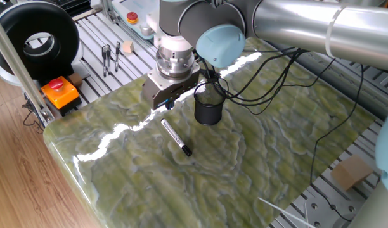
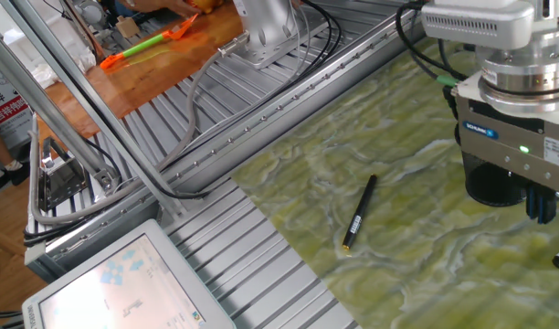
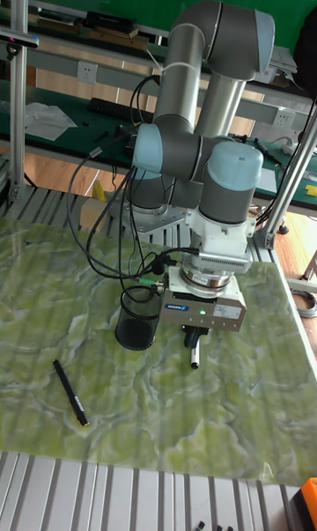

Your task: Put the pen into the pen holder

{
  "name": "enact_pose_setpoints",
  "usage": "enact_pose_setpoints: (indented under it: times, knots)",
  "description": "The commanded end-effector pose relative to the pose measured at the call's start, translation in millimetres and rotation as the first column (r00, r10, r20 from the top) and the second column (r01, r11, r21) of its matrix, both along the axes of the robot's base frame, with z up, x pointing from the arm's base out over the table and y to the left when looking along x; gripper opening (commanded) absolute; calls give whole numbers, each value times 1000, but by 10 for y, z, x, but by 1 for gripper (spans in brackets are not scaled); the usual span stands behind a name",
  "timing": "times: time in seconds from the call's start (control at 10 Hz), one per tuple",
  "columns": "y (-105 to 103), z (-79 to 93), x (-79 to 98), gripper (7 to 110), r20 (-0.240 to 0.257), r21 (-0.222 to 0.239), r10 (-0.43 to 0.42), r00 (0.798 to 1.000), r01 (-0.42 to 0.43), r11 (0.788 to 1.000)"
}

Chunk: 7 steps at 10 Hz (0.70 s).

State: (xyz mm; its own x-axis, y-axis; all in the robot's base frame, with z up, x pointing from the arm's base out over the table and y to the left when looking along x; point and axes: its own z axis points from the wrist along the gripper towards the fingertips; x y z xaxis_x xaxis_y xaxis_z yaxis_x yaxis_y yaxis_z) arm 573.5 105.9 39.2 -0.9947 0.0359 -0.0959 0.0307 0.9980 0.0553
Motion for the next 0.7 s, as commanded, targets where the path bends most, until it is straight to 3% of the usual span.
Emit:
enact_pose_setpoints:
  times: [0.0,0.2,0.3,0.6]
  knots:
    - [-13,-117,223,7,-10,15,-53,999,53,998]
    - [12,-122,143,7,-39,13,-68,997,69,998]
    - [30,-116,-15,7,-72,-4,-83,994,82,997]
    - [255,-143,-420,7,-156,4,-140,978,143,990]
